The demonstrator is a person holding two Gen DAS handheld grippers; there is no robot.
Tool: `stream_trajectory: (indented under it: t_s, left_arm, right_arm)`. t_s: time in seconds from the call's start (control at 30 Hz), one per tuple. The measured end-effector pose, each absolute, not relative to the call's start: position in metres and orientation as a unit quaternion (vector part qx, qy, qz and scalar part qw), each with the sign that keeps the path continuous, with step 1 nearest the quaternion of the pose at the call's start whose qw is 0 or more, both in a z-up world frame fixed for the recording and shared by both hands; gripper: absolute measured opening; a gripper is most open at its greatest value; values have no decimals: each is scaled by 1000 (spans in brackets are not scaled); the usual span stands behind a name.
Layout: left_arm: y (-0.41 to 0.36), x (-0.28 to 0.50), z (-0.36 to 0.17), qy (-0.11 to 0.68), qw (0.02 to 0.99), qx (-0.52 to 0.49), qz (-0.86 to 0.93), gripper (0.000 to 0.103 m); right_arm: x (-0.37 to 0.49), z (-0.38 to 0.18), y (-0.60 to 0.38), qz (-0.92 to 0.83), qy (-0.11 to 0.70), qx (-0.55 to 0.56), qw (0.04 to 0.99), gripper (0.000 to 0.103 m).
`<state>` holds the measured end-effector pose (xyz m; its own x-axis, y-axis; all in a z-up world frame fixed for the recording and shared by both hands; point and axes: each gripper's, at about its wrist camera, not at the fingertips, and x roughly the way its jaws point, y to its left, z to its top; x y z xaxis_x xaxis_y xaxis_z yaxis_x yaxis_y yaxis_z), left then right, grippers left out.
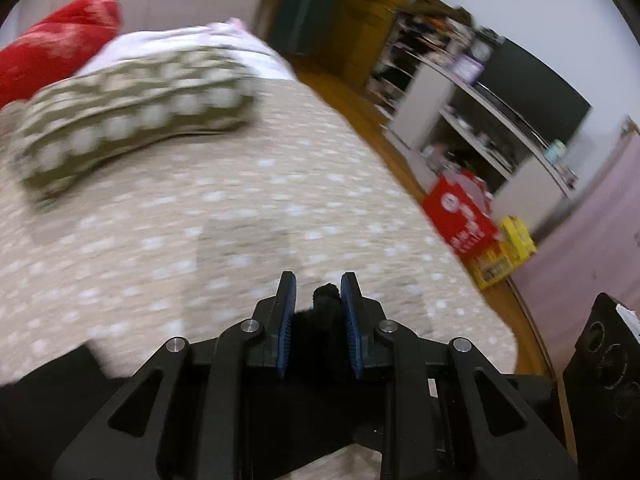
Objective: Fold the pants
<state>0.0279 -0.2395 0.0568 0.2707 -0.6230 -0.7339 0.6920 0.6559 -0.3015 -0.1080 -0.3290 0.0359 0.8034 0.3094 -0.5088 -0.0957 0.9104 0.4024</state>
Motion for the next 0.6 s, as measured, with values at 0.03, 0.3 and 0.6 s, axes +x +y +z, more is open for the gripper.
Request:
stream_trajectory:
  t_s: [0.03,0.3,0.6]
  left_arm:
    - [-222,34,53,443,803,35,-397,22]
    - [-118,62,-4,491,834,24,-251,22]
    - [-93,30,4,479,842,-16,-249,26]
  right_arm:
    - [-98,33,-310,121,301,172,930,14]
    - [-36,-40,-219,205,409,195,868,29]
    - [-79,20,-296,103,331,149,926,32]
